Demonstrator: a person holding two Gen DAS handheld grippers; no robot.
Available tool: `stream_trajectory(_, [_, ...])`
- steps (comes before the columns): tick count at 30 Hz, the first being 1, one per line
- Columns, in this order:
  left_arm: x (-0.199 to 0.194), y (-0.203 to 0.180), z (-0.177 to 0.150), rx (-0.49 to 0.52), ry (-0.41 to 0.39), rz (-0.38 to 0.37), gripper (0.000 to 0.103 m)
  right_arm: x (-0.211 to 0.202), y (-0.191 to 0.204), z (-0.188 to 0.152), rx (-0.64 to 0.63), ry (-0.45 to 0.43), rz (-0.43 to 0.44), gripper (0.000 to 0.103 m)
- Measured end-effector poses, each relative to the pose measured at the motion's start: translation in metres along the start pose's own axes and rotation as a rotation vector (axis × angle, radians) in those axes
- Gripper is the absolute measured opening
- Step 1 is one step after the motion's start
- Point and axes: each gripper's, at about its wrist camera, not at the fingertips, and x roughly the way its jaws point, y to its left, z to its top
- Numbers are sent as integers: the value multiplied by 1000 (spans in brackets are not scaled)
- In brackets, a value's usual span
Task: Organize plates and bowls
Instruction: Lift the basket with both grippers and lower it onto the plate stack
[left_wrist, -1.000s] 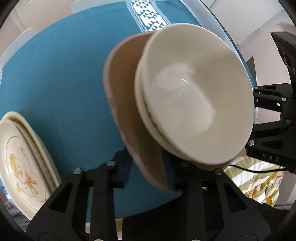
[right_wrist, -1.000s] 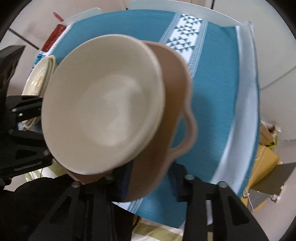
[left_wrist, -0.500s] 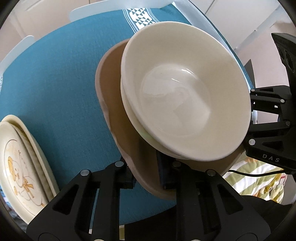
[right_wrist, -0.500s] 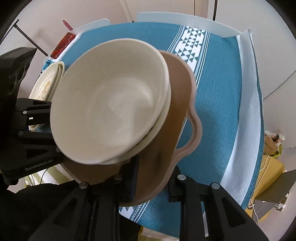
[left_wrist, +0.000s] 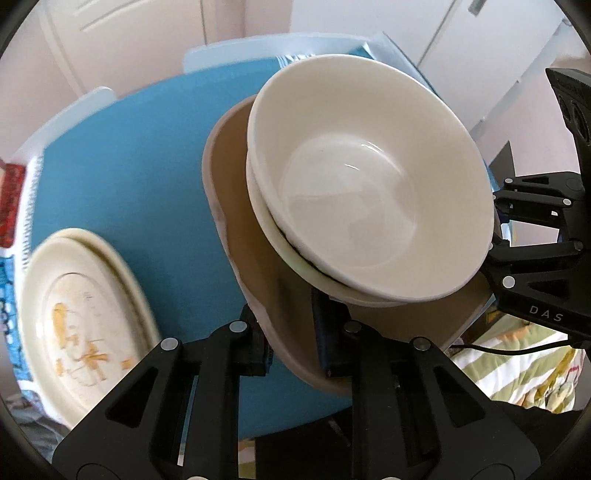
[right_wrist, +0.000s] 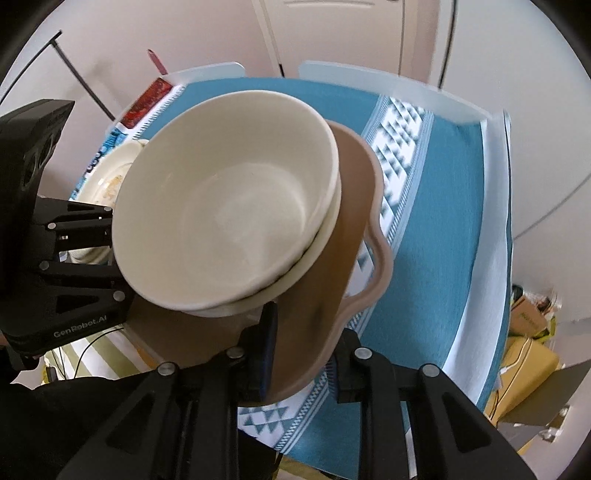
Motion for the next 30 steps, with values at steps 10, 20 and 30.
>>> stream_trajectory(10, [-73, 54, -13, -31, -65, 63, 15, -22, 73, 46, -72, -45, 19, 21])
stream_trajectory(20, [-92, 139, -50, -62, -54, 45, 15, -9, 156, 63, -53, -64, 21, 21])
stream_trajectory(30, [-75, 203, -87, -79, -40, 24, 15, 25, 216, 72, -33, -95, -9, 21])
